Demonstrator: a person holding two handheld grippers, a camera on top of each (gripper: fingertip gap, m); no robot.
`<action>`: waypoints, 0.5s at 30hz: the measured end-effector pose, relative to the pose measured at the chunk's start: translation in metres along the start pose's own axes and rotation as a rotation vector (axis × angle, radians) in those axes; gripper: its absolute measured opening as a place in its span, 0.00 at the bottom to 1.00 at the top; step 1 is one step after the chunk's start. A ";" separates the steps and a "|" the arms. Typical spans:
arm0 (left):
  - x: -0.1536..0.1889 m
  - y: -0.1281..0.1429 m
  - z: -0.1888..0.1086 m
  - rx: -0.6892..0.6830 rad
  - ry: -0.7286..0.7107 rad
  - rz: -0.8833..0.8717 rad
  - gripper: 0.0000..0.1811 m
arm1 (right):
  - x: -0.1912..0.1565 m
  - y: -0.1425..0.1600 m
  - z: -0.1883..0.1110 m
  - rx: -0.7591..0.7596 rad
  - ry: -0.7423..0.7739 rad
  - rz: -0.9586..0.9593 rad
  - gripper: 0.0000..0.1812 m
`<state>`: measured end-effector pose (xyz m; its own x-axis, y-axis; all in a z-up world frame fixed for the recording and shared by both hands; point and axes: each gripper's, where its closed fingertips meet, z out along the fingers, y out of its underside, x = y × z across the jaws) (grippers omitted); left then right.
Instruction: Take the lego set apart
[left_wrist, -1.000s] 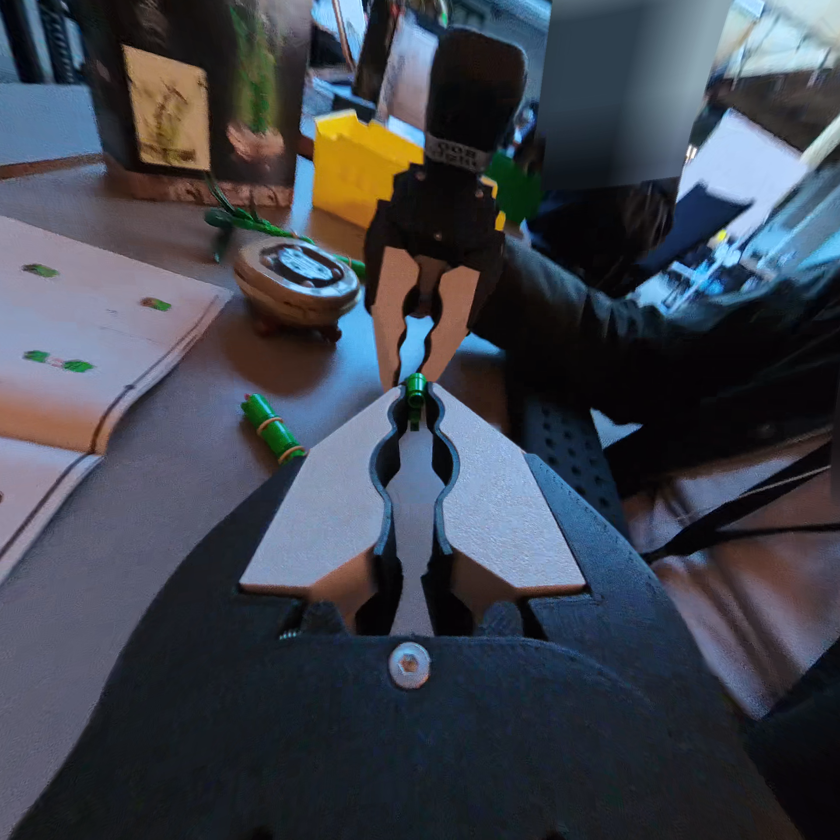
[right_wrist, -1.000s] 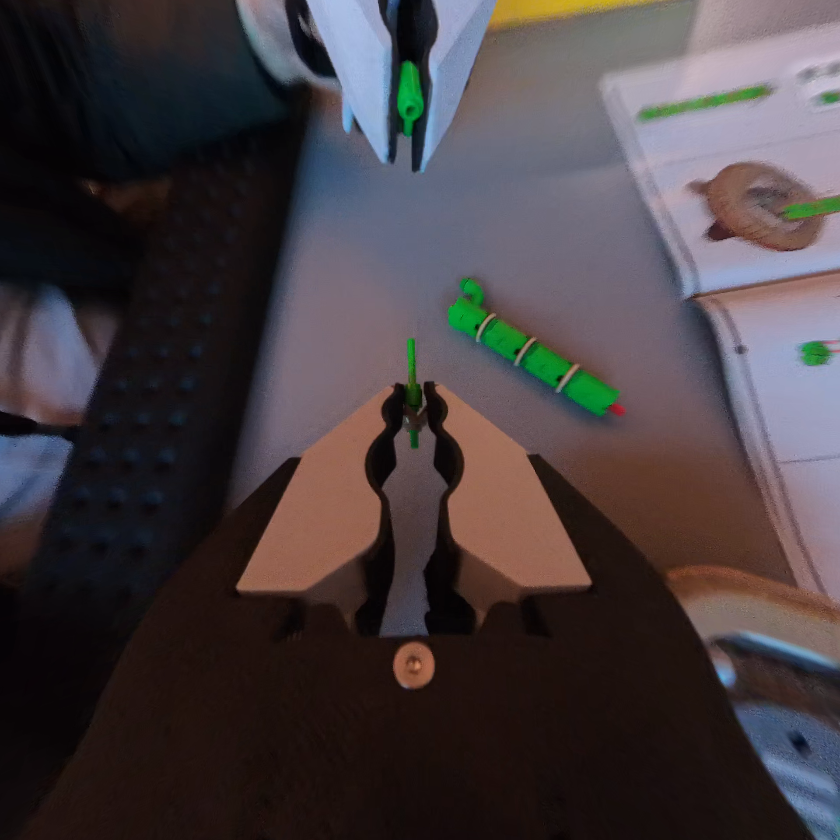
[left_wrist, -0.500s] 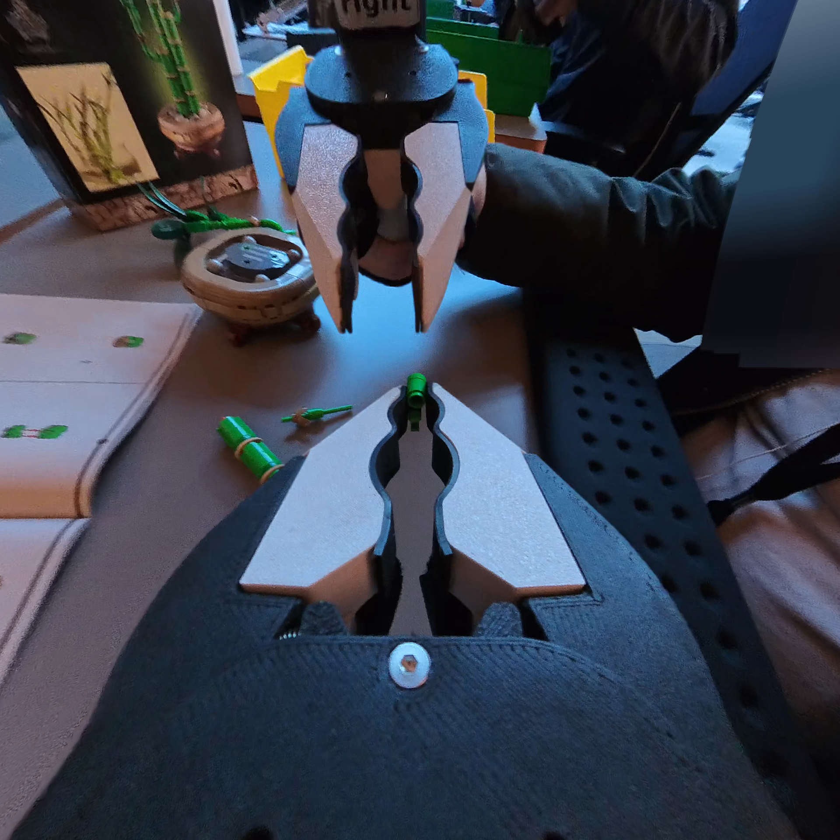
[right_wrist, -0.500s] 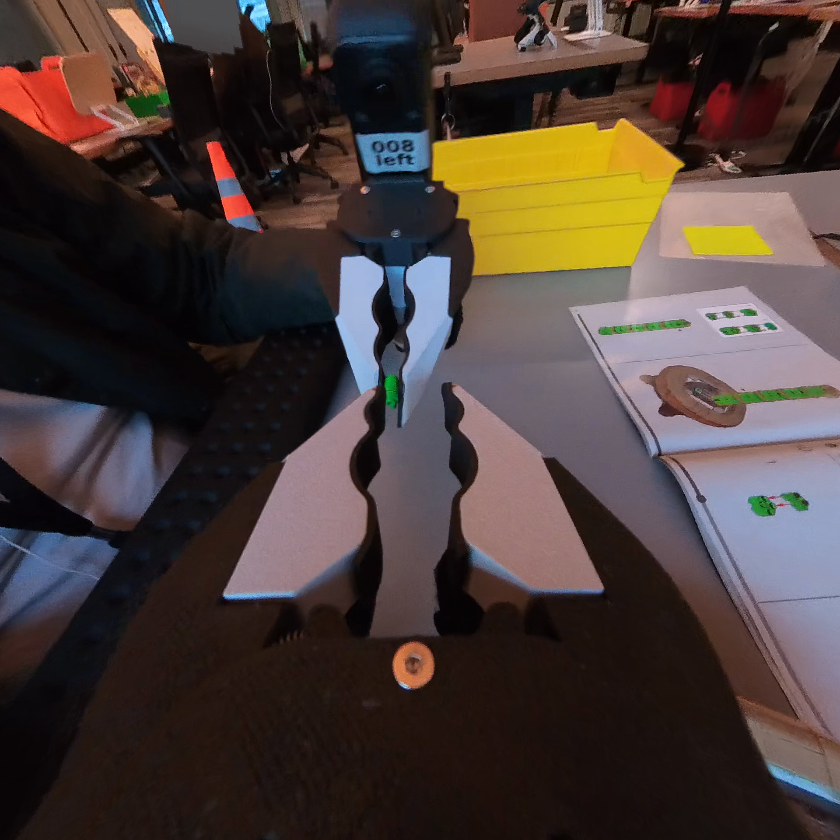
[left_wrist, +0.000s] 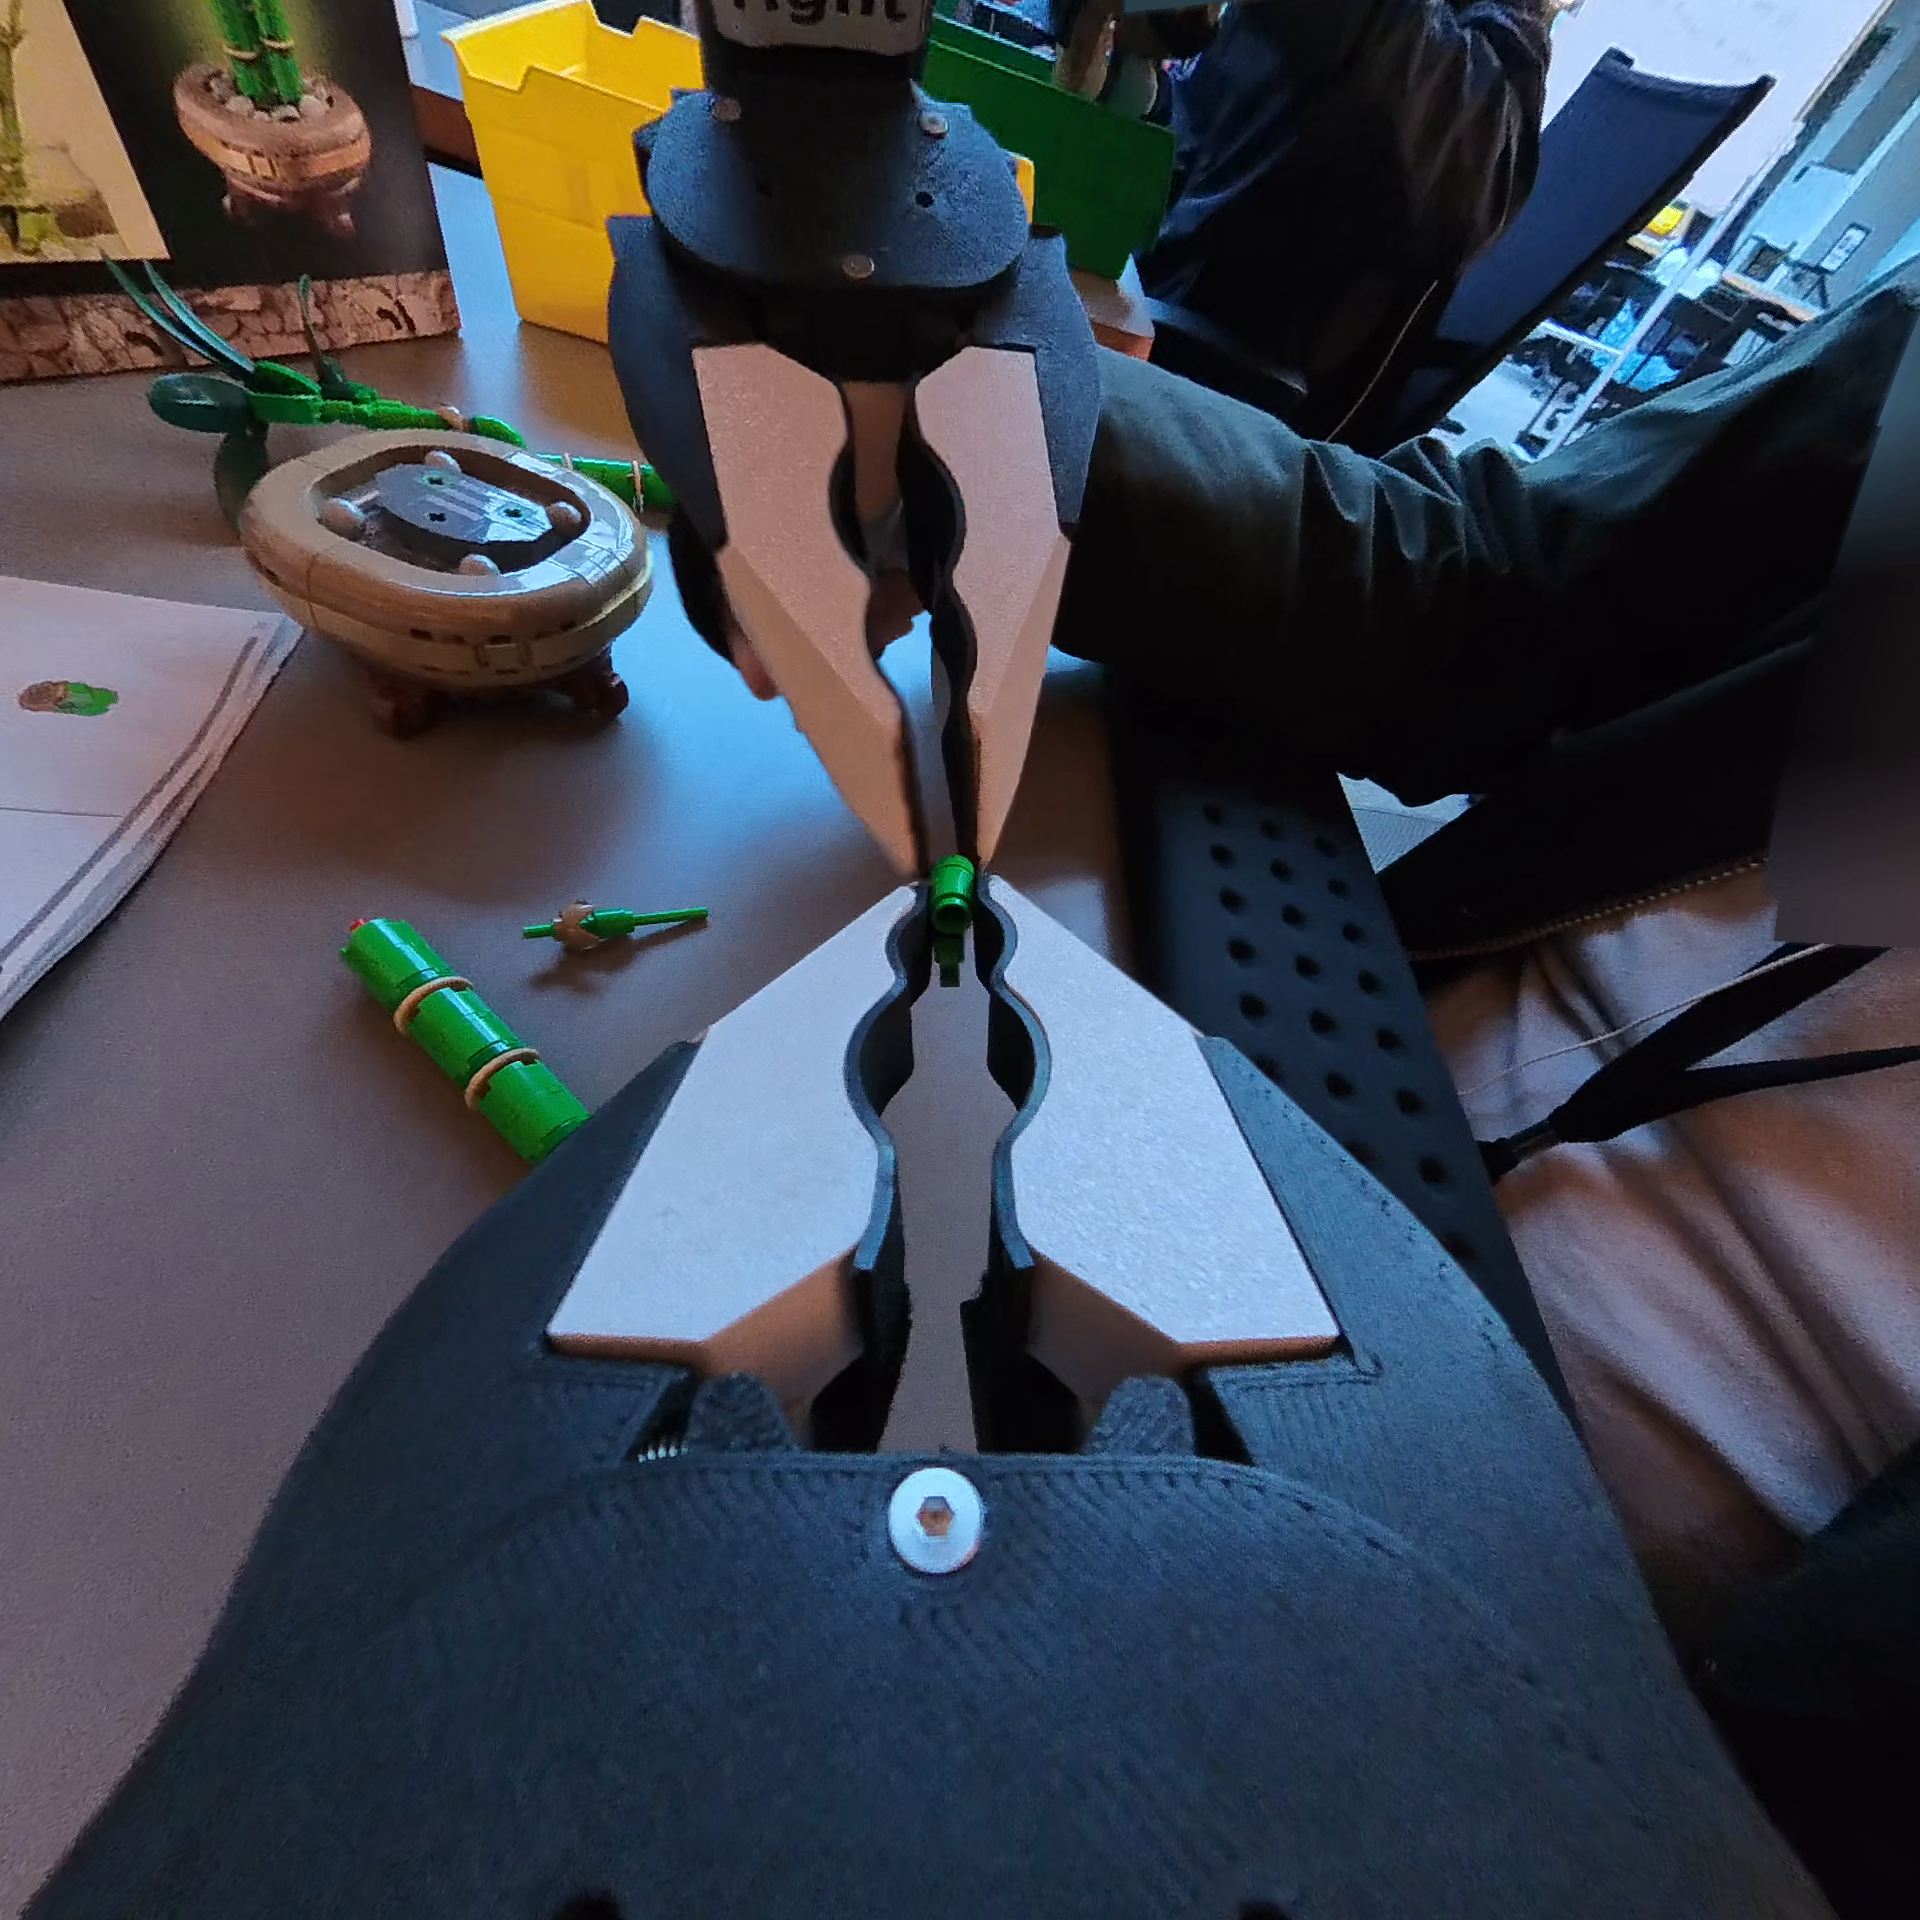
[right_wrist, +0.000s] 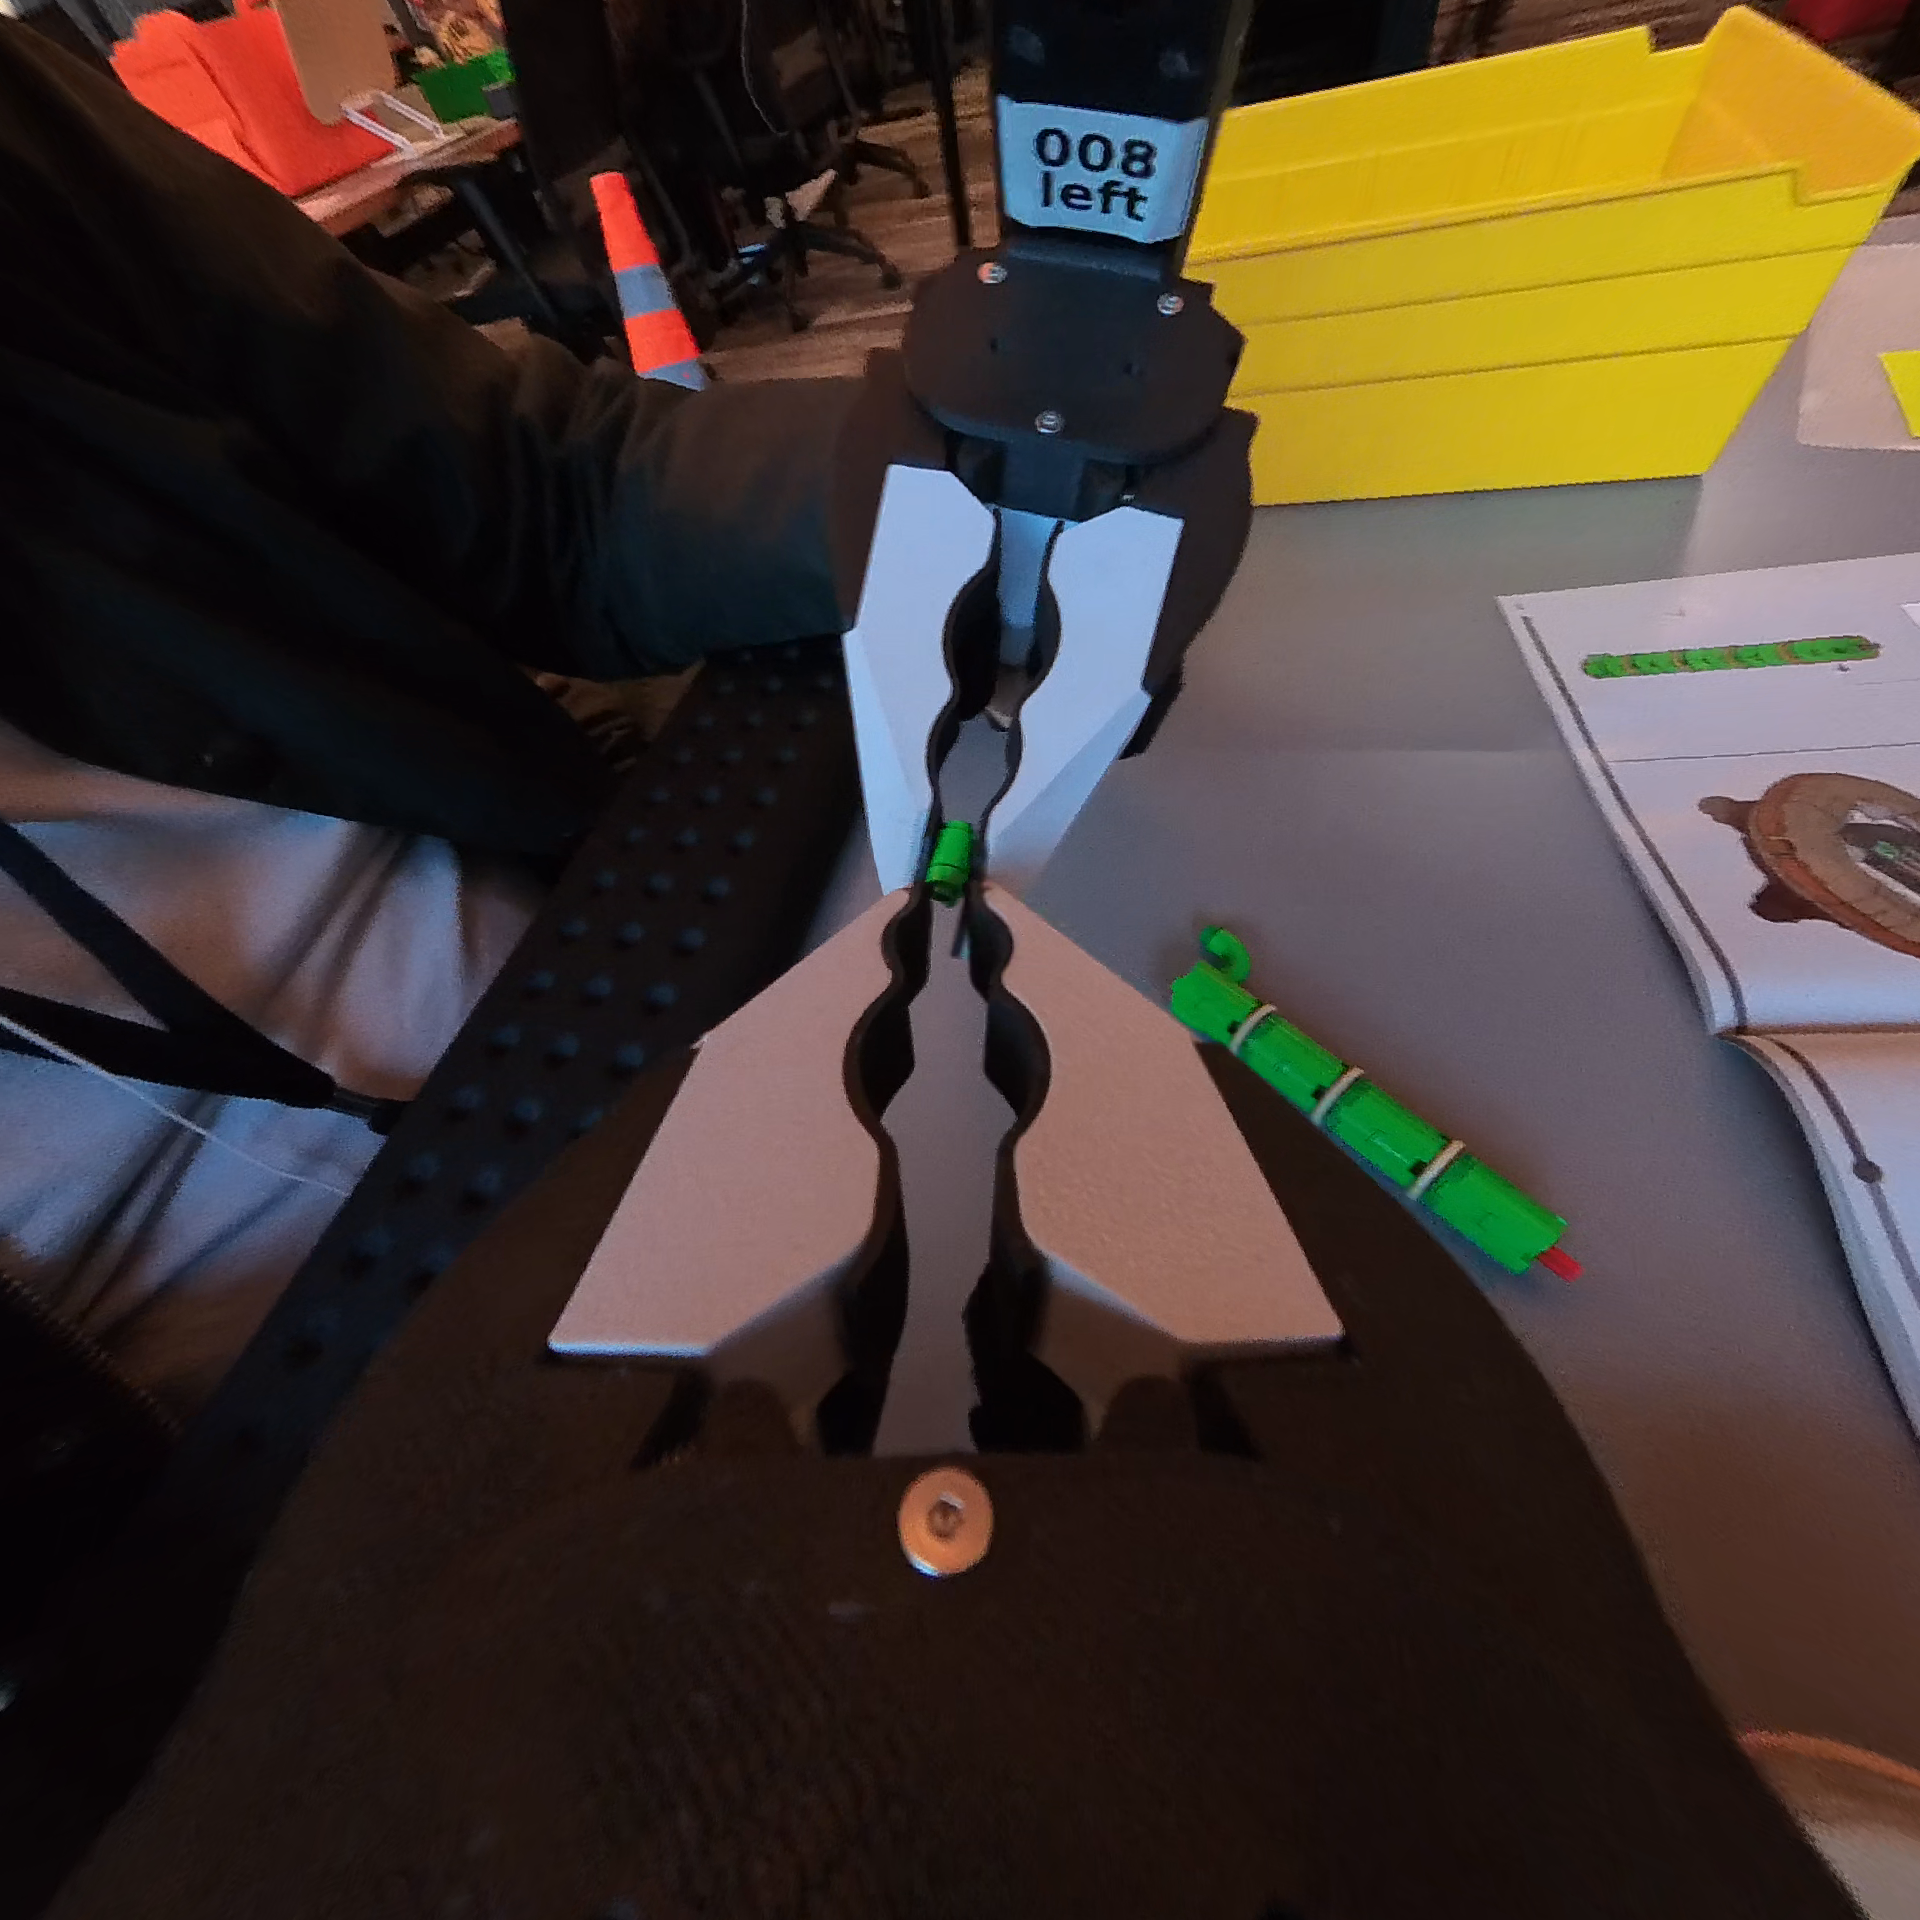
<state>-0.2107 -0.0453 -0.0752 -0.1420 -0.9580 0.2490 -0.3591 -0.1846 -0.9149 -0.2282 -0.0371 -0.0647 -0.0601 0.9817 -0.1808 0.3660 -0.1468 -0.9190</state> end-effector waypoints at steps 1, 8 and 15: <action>0.001 0.000 0.000 -0.004 0.005 0.007 0.03 | -0.002 0.000 0.001 0.001 -0.013 0.007 0.03; 0.003 0.002 0.001 -0.011 0.014 0.008 0.10 | -0.003 -0.001 -0.003 -0.003 -0.013 -0.003 0.02; -0.005 0.000 -0.003 0.005 -0.027 0.000 0.06 | 0.004 -0.002 -0.011 0.017 0.016 0.014 0.02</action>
<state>-0.2122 -0.0398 -0.0754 -0.1168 -0.9636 0.2406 -0.3544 -0.1859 -0.9164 -0.2188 -0.0310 -0.0596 -0.0399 0.9814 -0.1876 0.3504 -0.1621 -0.9225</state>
